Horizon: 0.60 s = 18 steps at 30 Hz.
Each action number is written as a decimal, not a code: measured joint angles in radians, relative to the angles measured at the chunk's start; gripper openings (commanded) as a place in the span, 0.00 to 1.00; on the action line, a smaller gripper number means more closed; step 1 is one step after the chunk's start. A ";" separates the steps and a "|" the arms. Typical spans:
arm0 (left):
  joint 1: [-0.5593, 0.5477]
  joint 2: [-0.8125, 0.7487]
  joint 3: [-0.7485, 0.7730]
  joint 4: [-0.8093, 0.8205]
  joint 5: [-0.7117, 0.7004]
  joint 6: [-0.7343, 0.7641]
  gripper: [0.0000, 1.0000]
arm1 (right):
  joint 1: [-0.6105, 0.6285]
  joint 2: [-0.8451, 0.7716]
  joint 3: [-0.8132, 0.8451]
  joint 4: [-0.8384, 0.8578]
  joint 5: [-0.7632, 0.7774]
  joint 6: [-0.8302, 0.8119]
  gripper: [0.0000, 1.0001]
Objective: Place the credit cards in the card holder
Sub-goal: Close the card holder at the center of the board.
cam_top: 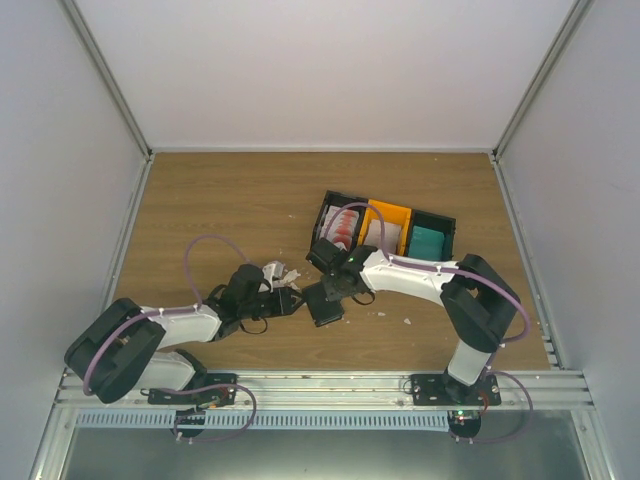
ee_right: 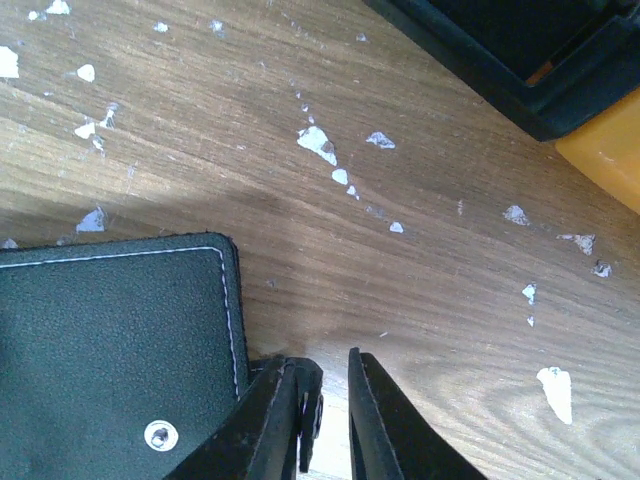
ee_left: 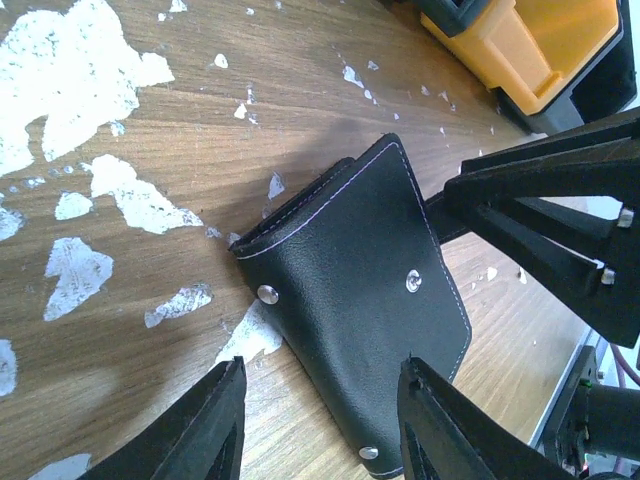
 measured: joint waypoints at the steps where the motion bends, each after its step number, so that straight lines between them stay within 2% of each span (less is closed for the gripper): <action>1: 0.000 0.001 0.000 0.000 0.000 0.000 0.43 | 0.000 0.000 0.002 -0.001 0.000 0.002 0.16; 6: 0.000 0.013 0.000 0.000 0.000 0.000 0.43 | 0.000 0.000 0.003 0.000 0.000 0.020 0.15; 11: 0.000 0.019 0.000 0.000 0.000 0.001 0.43 | 0.000 0.000 0.003 -0.002 0.000 0.042 0.21; 18: 0.000 0.026 0.000 0.000 0.000 0.002 0.43 | 0.000 -0.010 0.002 -0.003 0.000 0.060 0.20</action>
